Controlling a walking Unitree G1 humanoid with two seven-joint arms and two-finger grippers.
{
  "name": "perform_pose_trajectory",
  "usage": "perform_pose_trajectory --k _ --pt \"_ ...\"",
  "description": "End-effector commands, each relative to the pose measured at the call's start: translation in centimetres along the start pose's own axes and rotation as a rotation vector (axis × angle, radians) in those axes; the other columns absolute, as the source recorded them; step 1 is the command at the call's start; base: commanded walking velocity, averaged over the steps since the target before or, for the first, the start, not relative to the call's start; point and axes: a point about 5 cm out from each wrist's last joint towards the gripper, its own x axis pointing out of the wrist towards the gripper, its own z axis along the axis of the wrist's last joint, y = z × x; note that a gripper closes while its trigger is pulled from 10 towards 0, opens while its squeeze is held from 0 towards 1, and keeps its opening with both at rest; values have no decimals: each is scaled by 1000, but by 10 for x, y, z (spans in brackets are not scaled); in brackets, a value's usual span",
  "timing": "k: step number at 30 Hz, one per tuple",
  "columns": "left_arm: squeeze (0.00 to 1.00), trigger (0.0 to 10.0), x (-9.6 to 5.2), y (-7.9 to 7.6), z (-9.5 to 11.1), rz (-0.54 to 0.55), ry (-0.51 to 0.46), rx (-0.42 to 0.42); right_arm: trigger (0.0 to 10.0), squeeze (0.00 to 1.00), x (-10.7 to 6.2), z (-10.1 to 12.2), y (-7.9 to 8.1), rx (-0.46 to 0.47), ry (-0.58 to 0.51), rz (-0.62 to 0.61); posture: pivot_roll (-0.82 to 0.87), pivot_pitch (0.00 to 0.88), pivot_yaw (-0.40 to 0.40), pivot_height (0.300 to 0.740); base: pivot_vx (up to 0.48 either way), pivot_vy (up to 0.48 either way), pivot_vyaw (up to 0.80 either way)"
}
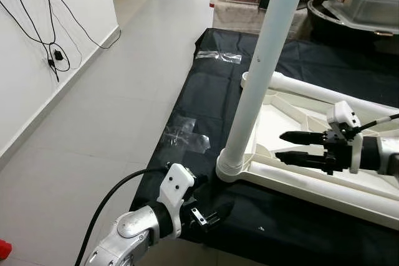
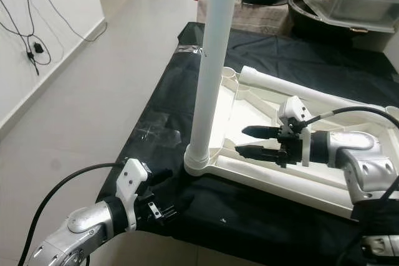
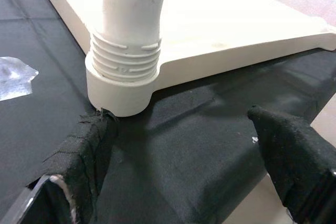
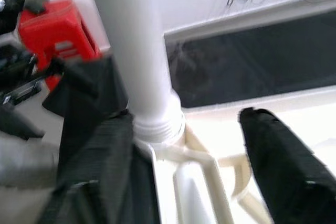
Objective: Building children table
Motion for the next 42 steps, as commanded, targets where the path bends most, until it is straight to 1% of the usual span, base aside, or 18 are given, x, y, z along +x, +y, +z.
perform_pose_trajectory --k 1,3,4,5,9,17,19,20,22,26,31,41,42 --pt "0 10000 -3 0 -3 3 13 9 10000 1000 6 2 -1 5 -41 -10 176 41 -63 740 0 0 0" --pt "0 10000 -4 1 -4 6 13 9 10000 1000 10 3 0 5 -52 -11 176 41 -63 740 0 0 0" --pt "0 10000 -3 1 -4 7 12 10 10000 945 13 5 0 9 -72 -18 178 41 -67 740 0 0 0" --pt "0 10000 -3 1 -4 8 11 14 10000 0 16 6 1 12 -92 -3 184 42 -72 740 0 0 0" --pt "0 10000 -2 2 -5 6 7 20 10000 0 25 12 4 27 -162 41 183 42 -72 740 0 0 0" --pt "0 10000 0 2 -4 1 4 25 10000 0 31 19 11 34 -211 111 177 46 -71 740 0 0 0" --pt "0 10000 0 2 -5 0 4 25 10000 0 36 20 14 31 -229 122 177 46 -71 740 0 0 0" --pt "0 10000 0 2 -5 0 4 25 10000 0 36 20 14 31 -229 122 177 46 -71 740 0 0 0" --pt "0 10000 0 1 -5 -1 3 26 10000 0 46 22 16 28 -254 126 178 51 -71 740 0 0 0" --pt "0 10000 0 1 -5 -1 2 26 10000 0 49 23 17 29 -261 128 177 52 -68 740 0 0 0" --pt "0 10000 0 2 -5 0 1 27 10000 0 62 27 17 15 -277 127 177 52 -68 740 0 0 0" --pt "0 10000 0 2 -5 1 -1 26 10000 0 67 32 17 10 -299 120 178 59 -75 740 0 0 0" --pt "0 10000 0 1 -7 -1 0 23 10000 0 71 37 19 -5 -328 125 177 43 -72 740 0 0 0"
